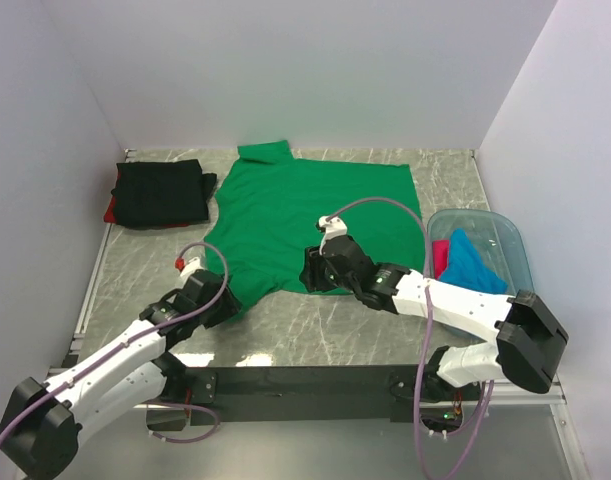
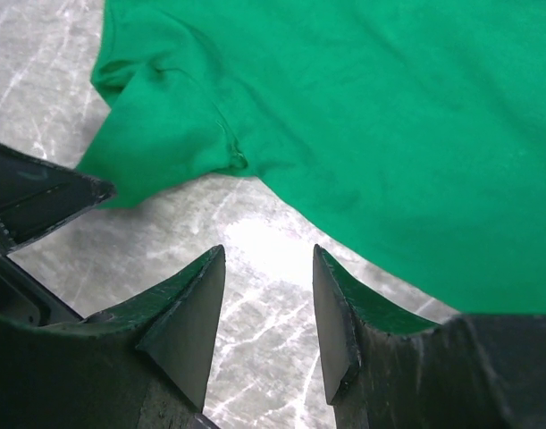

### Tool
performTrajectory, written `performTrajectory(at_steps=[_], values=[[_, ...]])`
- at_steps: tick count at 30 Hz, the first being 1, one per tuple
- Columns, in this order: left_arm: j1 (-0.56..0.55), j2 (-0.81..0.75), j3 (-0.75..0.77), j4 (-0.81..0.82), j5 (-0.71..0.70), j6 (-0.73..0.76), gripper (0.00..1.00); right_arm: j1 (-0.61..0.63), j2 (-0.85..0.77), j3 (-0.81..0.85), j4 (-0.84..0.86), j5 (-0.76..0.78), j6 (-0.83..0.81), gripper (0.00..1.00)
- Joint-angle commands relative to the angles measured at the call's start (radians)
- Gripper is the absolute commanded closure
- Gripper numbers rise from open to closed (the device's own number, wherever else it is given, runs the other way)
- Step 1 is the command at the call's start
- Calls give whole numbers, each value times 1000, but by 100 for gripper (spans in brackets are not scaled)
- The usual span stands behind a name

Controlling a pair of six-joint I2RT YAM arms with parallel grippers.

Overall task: Fold and stack the t-shirts
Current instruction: Flatten the tshirt out

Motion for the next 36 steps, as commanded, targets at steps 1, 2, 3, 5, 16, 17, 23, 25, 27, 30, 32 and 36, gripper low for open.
performTrajectory(at_steps=[1,2,3,5,16,17,23,25,27,30,32,36], values=[[-12,-28,-3,39,52,2,46,-10,-47,-11,13,29,12,49],[-12,-42,-2,36,61,2,58,-10,-51,-13,7,34,11,49],[-12,-67,1,37,90,3,64,-11,-53,-11,4,35,9,49],[-12,-90,13,51,136,12,92,-14,-61,-14,2,40,9,49],[-7,-226,10,186,339,-81,99,-21,-79,-25,-1,17,-9,49],[-7,-237,10,166,303,-87,99,-19,-65,-24,5,5,-11,49],[12,-297,30,65,166,-102,99,56,39,15,30,-38,-17,49],[17,-286,18,56,106,-107,100,84,66,33,42,-47,-18,49],[25,-257,12,49,66,-106,99,129,103,50,51,-28,-18,49],[29,-225,17,36,19,-103,99,163,154,79,74,-14,-20,48],[32,-219,26,29,-43,-90,99,179,198,96,99,-14,-18,48],[49,-185,43,19,-100,-63,99,199,283,156,108,-24,-30,49]])
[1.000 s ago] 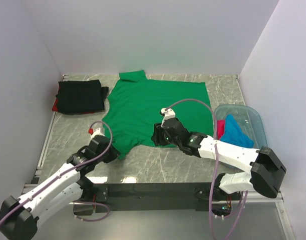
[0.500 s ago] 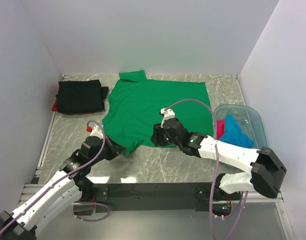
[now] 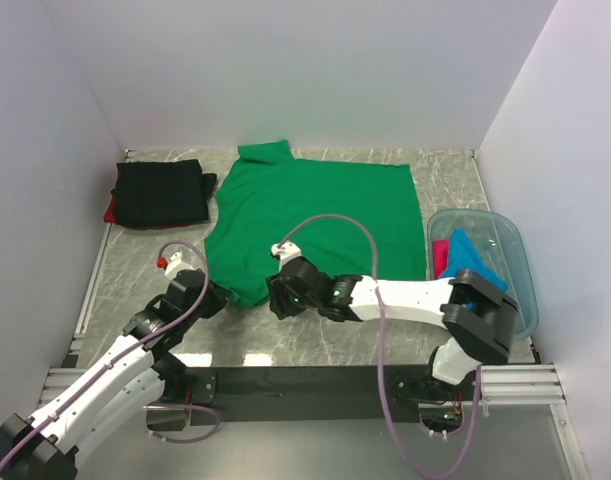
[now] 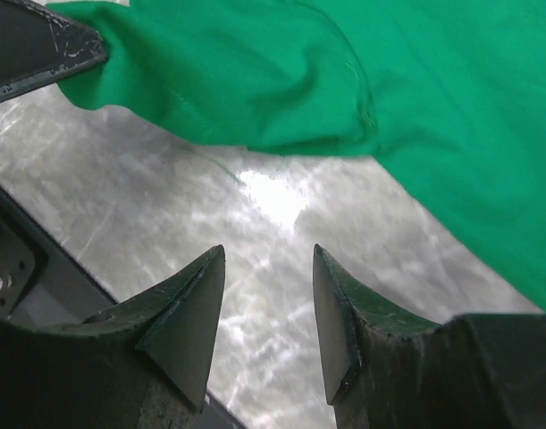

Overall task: Fold and stack the t-shirts
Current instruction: Flatten the tshirt out

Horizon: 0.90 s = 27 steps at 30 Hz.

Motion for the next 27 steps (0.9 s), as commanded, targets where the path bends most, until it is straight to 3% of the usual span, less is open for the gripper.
performTrajectory(at_steps=[1,15,27], values=[[16,22,45,0,-97,33,99,21,74,86,58,6,-27,49],[122,99,-6,98,-72,86,100,39,295,272,13,41,-73,51],[134,62,-3,73,-42,102,100,38,425,364,-20,81,-93,51]])
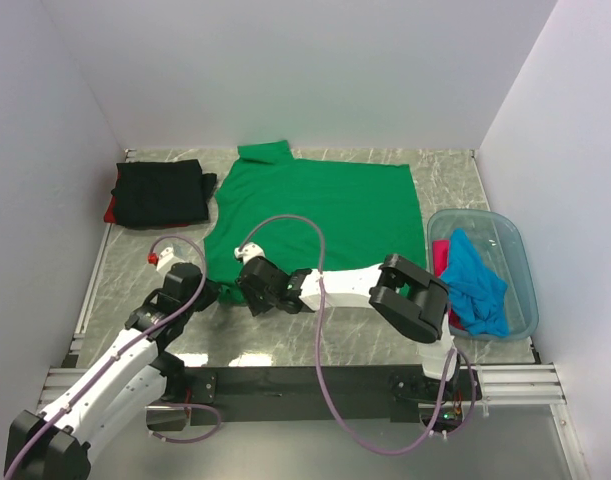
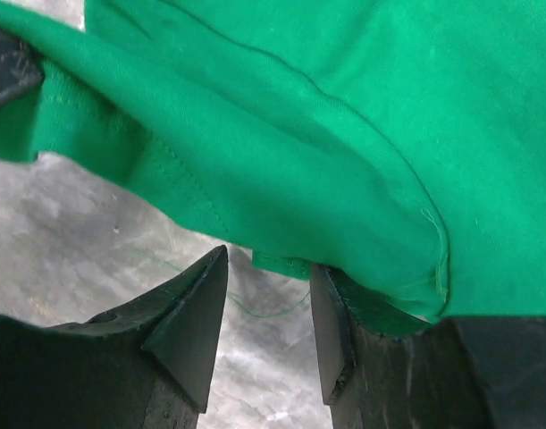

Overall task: Fold and stack the t-shirts
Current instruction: Flatten the tshirt out

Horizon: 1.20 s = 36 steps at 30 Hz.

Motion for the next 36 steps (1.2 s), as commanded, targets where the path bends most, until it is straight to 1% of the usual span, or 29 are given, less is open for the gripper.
performTrajectory(at_steps=[1,4,6,7,8,9,11,13,14,15,19,20,21,22,23,24,26,27,28,30,31,32,35,36], values=[[6,-21,-4,13,13,21,99,5,27,48,-25,38,-13,51],[7,-31,-1,8,18,24,99,5,30,50,-48,50,-1,55],[7,-32,2,8,26,27,99,5,29,34,-54,58,4,64],[7,-29,2,7,26,27,99,6,29,30,-65,58,4,70],[7,-28,4,8,29,30,99,5,26,24,-68,64,5,86],[9,-28,7,7,30,32,99,6,21,1,-71,67,12,92],[9,-26,8,-1,33,39,99,5,-31,-44,-71,78,16,100],[9,-29,8,-7,39,44,99,5,-74,-79,-83,92,19,100],[9,-34,7,-13,43,45,100,5,-103,-122,-83,96,21,100],[9,-35,4,-18,62,47,99,6,-159,-143,-88,103,21,100],[7,-40,-12,-15,121,47,99,5,-290,-235,-111,81,4,100],[7,-37,-21,-15,131,47,96,5,-309,-245,-118,74,2,100],[7,-35,-26,-12,156,47,88,5,-336,-254,-126,66,-2,100],[7,-35,-32,-10,168,47,83,5,-349,-263,-137,60,-2,100],[6,-35,-44,-7,180,47,76,6,-359,-282,-140,57,-4,100],[6,-37,-50,-9,194,47,60,6,-378,-288,-141,46,-5,100],[-7,-54,-59,-12,217,42,47,5,-392,-305,-141,9,-7,91],[-16,-61,-61,-16,216,33,34,6,-407,-309,-140,-6,-7,86],[-29,-78,-59,-25,208,27,29,6,-413,-312,-135,-18,-7,75],[-82,-92,-50,-57,161,6,19,8,-442,-320,-138,-42,1,68],[-98,-103,-49,-70,138,-2,18,8,-454,-325,-143,-42,2,64],[-127,-106,-47,-87,116,-11,17,9,-480,-325,-150,-29,7,62],[-158,-100,-58,-101,107,-40,17,6,-528,-331,-190,4,25,57],[-162,-97,-62,-102,107,-50,17,3,-560,-334,-204,45,31,56]])
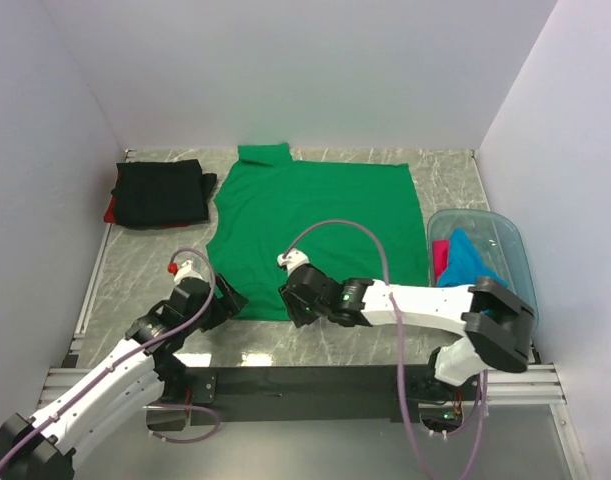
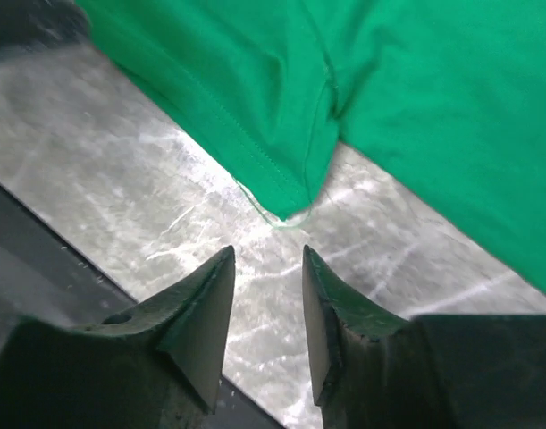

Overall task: Fold and stack the t-shirts
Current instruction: Flatten the tshirt out

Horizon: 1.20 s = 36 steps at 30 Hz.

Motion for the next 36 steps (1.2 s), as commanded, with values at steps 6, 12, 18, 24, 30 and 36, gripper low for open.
performTrajectory(at_steps=[6,12,18,24,30,36], values=[[-80,1,-36,-49,-145,-126,21,-77,-263,-108,-79,104,78,53],[-92,33,-53,-9,-191,-142,26,-181,-444,-250,-62,72,95,52],[-94,131,-27,46,-211,-110,40,-247,-528,-293,-72,68,82,52],[-95,139,-24,37,-208,-113,72,-275,-567,-327,-53,56,88,52],[-95,115,-27,26,-201,-117,99,-319,-579,-352,-48,47,79,52],[-95,64,23,-26,-202,-108,99,-430,-585,-373,-78,53,75,48]])
